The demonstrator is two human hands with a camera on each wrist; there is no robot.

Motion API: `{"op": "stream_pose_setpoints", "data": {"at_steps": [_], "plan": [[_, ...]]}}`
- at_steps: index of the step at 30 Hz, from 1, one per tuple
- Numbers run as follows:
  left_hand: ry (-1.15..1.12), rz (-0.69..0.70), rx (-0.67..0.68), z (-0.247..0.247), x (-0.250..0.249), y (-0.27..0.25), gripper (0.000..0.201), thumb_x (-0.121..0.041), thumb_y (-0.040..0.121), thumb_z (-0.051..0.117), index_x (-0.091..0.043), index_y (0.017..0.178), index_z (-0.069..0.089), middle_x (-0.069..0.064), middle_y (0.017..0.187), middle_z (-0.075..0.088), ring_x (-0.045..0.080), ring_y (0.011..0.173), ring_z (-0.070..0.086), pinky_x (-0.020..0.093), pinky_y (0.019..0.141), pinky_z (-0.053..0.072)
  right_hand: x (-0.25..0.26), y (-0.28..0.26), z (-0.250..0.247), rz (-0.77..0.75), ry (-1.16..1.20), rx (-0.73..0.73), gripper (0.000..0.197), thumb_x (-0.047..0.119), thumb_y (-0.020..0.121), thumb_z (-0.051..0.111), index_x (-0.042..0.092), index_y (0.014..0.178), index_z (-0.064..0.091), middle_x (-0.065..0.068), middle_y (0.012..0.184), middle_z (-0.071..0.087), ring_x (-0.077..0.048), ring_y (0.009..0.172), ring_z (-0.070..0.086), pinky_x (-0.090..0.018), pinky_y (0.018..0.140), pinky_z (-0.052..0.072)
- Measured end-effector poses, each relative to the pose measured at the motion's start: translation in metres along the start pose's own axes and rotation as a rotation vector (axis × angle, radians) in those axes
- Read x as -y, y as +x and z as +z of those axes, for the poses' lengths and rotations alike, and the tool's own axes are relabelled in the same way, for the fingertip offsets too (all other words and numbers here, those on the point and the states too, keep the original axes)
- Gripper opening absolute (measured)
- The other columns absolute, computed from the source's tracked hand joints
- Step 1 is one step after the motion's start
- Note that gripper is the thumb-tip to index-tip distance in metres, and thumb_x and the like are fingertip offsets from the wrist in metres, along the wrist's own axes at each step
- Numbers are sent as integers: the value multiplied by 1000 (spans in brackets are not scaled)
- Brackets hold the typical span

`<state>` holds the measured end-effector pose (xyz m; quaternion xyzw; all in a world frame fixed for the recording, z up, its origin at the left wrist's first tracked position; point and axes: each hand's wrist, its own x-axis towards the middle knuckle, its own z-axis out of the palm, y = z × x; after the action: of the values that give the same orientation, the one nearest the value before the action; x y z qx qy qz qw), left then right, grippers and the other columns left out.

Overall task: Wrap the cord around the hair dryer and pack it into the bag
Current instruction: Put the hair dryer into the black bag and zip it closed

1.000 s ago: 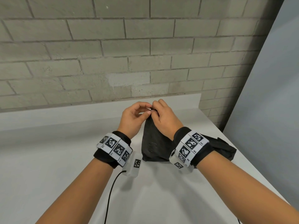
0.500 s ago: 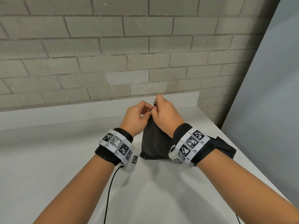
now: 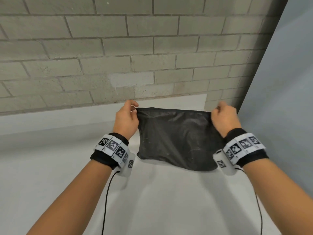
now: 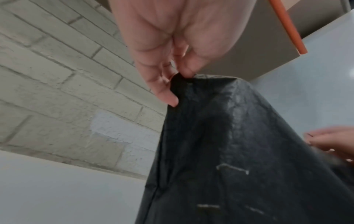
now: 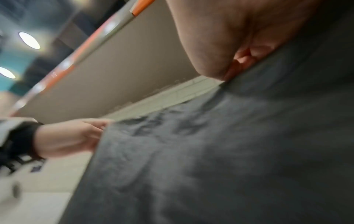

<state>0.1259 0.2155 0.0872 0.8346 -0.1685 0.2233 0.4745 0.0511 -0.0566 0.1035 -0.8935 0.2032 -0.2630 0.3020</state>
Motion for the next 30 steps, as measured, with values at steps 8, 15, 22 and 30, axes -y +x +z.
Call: {"op": "stream_pose_setpoints", "data": {"at_steps": [8,15,22,30], "plan": [[-40,13,118,12,1,0,35,12,78,41,-12,65,62,-7,77,48,15,78,48,6,74,37,-38,16,-23,82,21,-64,28,5,86,38,12,61,28,-12,59,40,-28,57,41,-35,63,35],[-400,-165,431,13,10,-13,32,-1,70,74,-25,80,56,-4,99,54,13,83,54,15,71,49,-29,11,-16,-6,281,190,32,11,95,37,21,67,27,2,67,33,-18,69,36,-30,59,28],[-350,-116,326,22,19,-13,27,3,76,63,-20,68,52,0,71,49,19,68,45,28,70,40,-28,9,-24,-334,115,403,45,-17,78,41,27,69,38,3,78,38,-16,70,39,-8,61,33],[-288,-83,219,23,35,-10,72,24,80,35,-34,53,67,1,78,60,-5,65,61,7,68,50,-52,29,-22,-292,-218,271,35,-16,81,41,-1,75,72,-13,86,48,-39,82,54,-33,71,45]]}}
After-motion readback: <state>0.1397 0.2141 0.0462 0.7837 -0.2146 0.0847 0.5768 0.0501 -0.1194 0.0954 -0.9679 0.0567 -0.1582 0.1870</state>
